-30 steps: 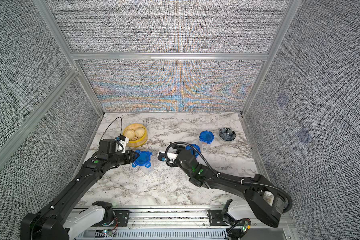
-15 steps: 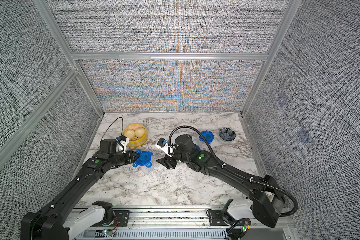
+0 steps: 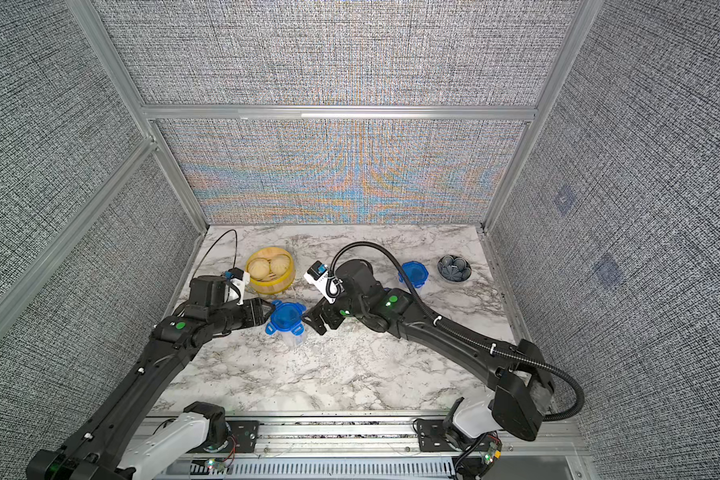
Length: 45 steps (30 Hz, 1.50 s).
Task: Pack away toiletry kits
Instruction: Close the lid on the container, then close the fastener on the container.
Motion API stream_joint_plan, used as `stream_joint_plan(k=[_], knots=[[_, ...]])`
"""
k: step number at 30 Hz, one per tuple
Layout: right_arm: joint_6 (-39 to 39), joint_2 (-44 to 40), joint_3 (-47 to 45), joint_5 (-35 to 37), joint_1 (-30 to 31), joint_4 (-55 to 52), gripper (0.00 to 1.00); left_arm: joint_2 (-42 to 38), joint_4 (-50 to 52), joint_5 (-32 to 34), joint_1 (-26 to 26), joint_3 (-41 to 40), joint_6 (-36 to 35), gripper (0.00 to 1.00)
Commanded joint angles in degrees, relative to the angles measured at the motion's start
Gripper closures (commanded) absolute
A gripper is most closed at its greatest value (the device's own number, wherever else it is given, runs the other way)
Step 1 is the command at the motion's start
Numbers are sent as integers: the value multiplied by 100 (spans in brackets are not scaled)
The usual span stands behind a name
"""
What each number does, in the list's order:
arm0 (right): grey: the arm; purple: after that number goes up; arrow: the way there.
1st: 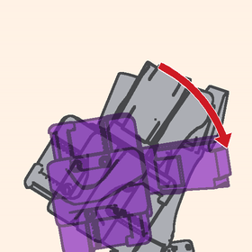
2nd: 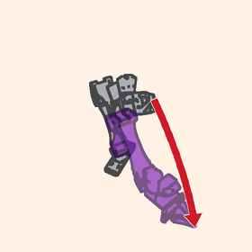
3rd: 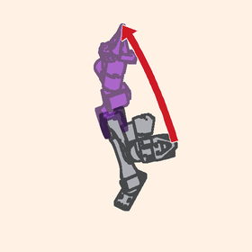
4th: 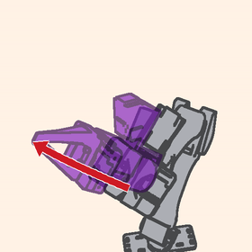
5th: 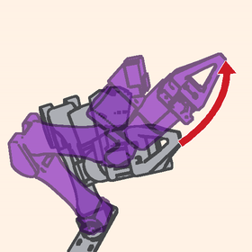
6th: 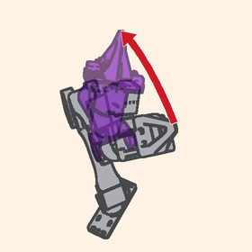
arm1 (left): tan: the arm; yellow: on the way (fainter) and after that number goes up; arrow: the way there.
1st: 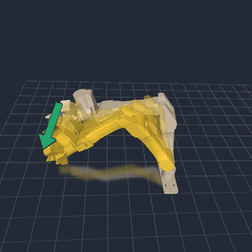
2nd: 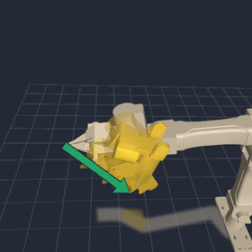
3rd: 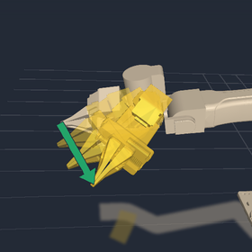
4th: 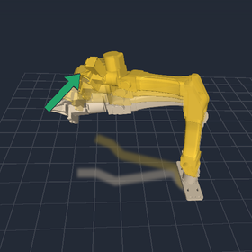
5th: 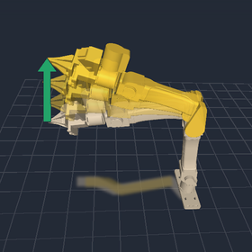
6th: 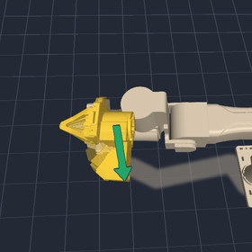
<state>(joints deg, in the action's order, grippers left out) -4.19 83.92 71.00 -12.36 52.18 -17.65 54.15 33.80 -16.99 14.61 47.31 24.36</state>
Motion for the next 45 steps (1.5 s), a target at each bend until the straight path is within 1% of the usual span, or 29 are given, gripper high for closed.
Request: stream_joint_plan(k=[1,5,7,9,14,18,25,29,34,45], knots=[[-298,286,418,799,353,-701,1,-216,628,603,-52,244,-194,37],[-650,885,1194,1532,740,-1408,1,-275,1001,803,-256,410,-487,33],[-850,1205,1620,2020,907,-1807,1,-239,1040,762,-364,373,-559,32],[-1000,1472,1976,2228,998,-2074,1,-214,991,670,-468,311,-591,32],[-1168,2085,2752,2352,1101,-2548,1,-178,918,367,-855,263,-715,30],[-1181,2585,3347,2350,1110,-2852,1,-146,825,-146,-1255,219,-758,30],[-1120,3299,4308,2378,1110,-3395,1,-221,619,-486,-1364,90,-653,30],[-1136,3514,4571,2457,1110,-3574,1,-194,556,-550,-1382,89,-634,30],[-1231,3671,4663,2580,1102,-3627,1,-166,527,-595,-1400,72,-627,30],[-1404,3685,4655,2337,1101,-3454,1,-137,487,-619,-1427,33,-612,31]])
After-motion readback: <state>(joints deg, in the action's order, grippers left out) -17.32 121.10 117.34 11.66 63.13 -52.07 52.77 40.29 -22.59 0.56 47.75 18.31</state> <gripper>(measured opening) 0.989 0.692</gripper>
